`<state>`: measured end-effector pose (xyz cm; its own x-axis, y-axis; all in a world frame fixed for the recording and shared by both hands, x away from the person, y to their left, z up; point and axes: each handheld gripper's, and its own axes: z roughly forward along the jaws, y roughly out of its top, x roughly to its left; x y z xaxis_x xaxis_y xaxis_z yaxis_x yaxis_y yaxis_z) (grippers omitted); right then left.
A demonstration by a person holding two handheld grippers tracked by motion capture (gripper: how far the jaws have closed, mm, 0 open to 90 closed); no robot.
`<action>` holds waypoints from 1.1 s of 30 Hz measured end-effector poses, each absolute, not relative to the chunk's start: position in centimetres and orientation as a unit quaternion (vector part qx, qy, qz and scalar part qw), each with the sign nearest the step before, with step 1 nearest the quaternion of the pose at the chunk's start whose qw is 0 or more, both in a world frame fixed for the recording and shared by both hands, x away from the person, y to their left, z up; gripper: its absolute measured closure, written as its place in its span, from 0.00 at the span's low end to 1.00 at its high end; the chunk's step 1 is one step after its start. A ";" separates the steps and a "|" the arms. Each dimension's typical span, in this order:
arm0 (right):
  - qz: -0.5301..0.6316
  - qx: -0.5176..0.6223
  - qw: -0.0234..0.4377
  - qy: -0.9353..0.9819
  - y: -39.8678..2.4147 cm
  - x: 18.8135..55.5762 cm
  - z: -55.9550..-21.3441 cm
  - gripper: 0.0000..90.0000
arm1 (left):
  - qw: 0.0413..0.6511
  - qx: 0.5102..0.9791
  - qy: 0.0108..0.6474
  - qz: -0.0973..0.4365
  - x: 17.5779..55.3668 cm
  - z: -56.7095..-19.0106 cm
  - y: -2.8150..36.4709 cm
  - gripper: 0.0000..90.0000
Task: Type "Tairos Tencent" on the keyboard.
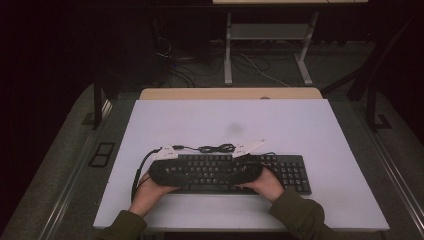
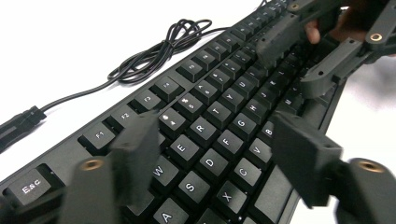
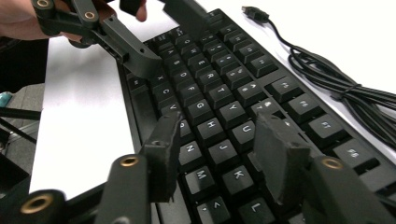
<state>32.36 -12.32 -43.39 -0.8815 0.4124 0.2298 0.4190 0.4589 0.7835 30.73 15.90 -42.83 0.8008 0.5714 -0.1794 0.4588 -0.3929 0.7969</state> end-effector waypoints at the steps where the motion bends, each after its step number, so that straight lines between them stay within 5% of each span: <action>1: -0.461 -0.244 0.002 -0.853 -12.4 32.4 -43.4 0.52 | 0.458 0.832 0.307 0.059 30.7 -42.8 15.9 0.45; 17: -0.467 -0.272 -0.015 -0.842 -13.9 33.1 -43.3 0.39 | 0.446 0.851 0.275 0.039 30.2 -42.9 15.2 0.98; 33: -0.471 -0.274 -0.023 -0.838 -14.2 33.2 -43.1 0.38 | 0.420 0.869 0.262 0.026 30.2 -43.5 14.7 0.99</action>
